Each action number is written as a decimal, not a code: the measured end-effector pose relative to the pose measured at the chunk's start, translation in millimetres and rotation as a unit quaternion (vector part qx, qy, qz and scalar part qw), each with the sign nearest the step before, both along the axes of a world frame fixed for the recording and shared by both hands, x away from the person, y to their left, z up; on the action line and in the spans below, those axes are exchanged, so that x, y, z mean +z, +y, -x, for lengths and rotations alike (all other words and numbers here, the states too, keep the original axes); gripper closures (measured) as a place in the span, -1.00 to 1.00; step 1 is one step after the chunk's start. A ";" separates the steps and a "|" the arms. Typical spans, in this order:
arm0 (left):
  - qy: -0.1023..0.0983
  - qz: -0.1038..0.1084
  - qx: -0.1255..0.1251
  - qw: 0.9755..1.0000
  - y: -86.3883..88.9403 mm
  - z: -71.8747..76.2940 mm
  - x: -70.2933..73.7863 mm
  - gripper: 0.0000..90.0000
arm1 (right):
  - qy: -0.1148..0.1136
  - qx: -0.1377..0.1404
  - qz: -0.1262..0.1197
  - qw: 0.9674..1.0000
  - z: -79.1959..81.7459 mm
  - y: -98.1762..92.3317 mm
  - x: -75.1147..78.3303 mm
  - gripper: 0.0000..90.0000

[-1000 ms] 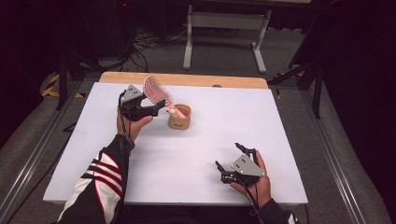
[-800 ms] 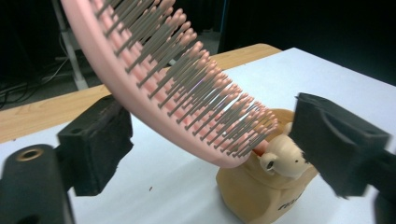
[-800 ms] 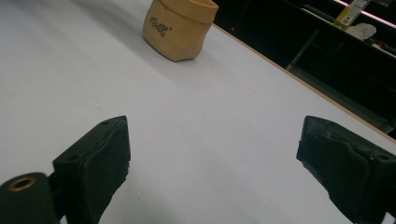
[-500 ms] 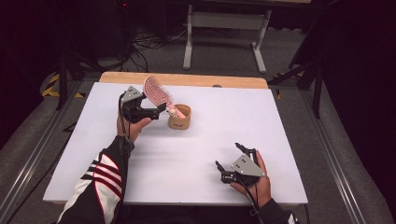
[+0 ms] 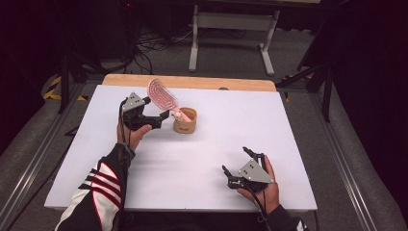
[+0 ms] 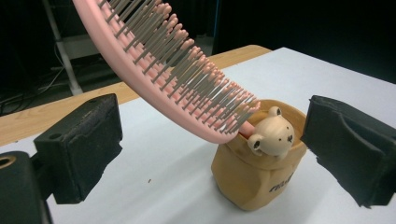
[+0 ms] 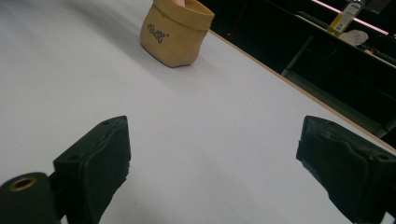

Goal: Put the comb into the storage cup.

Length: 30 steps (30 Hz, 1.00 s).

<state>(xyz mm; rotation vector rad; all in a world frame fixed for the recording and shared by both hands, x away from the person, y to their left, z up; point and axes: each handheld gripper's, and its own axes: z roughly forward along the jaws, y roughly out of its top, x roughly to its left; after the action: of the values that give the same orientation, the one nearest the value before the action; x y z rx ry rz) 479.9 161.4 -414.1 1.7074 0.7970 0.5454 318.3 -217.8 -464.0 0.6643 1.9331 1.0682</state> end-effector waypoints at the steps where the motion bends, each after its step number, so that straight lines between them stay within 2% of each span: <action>1: -0.006 -0.005 0.002 1.000 0.3 1.3 -0.4 -0.84 | 0.000 0.001 0.000 1.000 0.1 0.1 0.0 -0.77; 4: -0.015 -0.019 0.002 1.000 0.9 5.6 -3.4 -0.83 | -0.001 0.001 0.001 1.000 0.1 0.6 0.0 -0.77; 8: -0.019 -0.026 0.003 0.999 0.9 7.8 -6.1 -0.83 | 0.001 0.001 0.000 1.000 -0.3 0.4 -0.3 -0.77; 11: -0.022 -0.020 0.005 1.000 2.4 10.3 -8.8 -0.83 | 0.001 0.001 0.001 1.000 -0.2 0.4 -0.4 -0.77; 17: -0.026 -0.020 0.007 0.999 5.3 14.6 -13.0 -0.82 | 0.002 0.000 -0.002 1.000 -0.7 -0.1 -0.5 -0.78; 23: -0.041 -0.027 0.003 0.999 7.7 22.7 -11.1 -0.82 | 0.000 0.000 -0.005 1.000 -0.3 0.4 -0.1 -0.77; 26: -0.043 -0.037 0.002 0.998 7.6 24.5 -11.1 -0.82 | 0.000 0.001 -0.005 1.000 0.1 0.6 0.1 -0.78; 30: -0.043 -0.040 0.000 0.998 8.3 26.7 -11.7 -0.82 | -0.001 0.001 -0.004 1.000 0.1 0.0 0.3 -0.78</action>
<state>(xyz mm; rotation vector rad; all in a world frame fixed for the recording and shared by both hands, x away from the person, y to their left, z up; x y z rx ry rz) 453.3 169.7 -425.8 1.7443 0.7217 0.6540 318.3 -217.8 -463.7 0.6658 1.9279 1.0775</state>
